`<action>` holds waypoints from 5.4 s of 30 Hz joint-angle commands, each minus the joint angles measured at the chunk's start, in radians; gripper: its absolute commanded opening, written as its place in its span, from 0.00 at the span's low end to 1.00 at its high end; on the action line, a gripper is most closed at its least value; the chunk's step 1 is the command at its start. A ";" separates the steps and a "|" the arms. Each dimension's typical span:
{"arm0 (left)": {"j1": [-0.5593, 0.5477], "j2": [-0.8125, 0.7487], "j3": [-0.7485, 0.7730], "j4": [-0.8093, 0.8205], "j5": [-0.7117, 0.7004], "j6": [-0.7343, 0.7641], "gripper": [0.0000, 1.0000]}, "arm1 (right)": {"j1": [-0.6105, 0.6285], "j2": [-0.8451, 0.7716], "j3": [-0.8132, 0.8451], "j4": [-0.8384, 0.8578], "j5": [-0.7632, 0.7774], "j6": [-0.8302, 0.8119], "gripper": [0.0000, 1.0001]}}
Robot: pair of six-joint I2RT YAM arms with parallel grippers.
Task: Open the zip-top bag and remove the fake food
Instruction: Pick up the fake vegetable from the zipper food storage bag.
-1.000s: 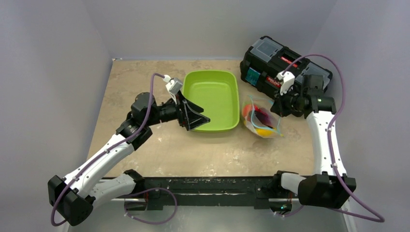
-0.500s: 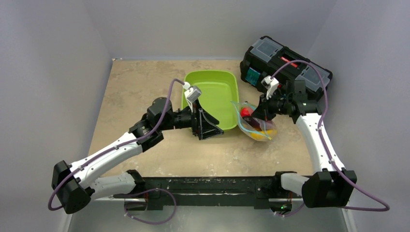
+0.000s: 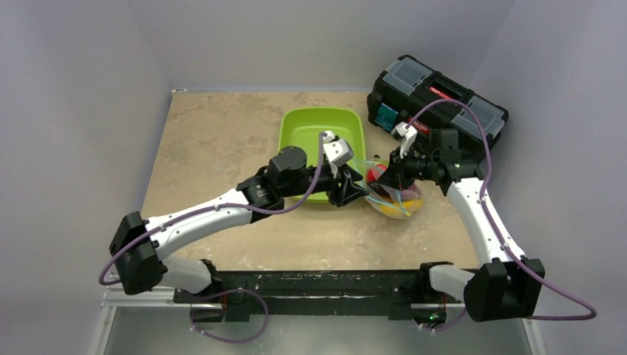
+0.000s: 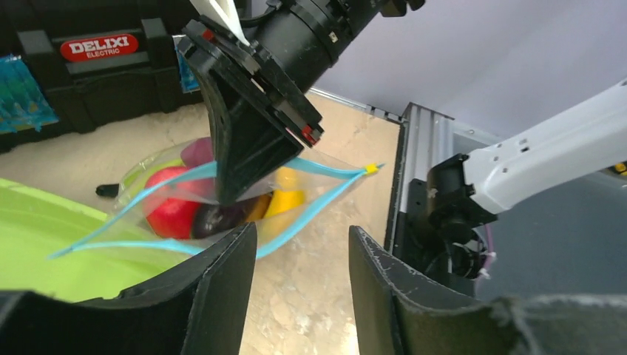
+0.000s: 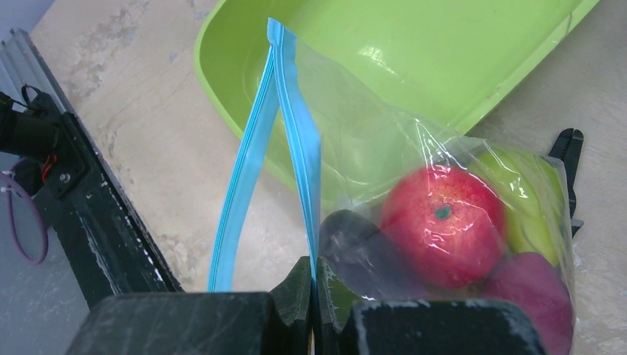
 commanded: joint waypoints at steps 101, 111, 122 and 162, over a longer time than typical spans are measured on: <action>-0.049 0.533 0.200 -0.085 -0.105 0.627 0.57 | -0.005 -0.058 -0.012 -0.020 -0.048 -0.119 0.00; -0.051 0.562 0.231 -0.088 -0.145 0.622 0.63 | -0.004 -0.057 -0.012 -0.026 -0.058 -0.128 0.00; -0.050 0.527 0.261 -0.135 -0.162 0.584 0.00 | -0.006 -0.065 -0.027 -0.029 -0.027 -0.144 0.00; -0.049 0.262 0.438 -0.731 -0.211 0.575 0.00 | -0.019 -0.096 -0.056 -0.088 -0.081 -0.283 0.00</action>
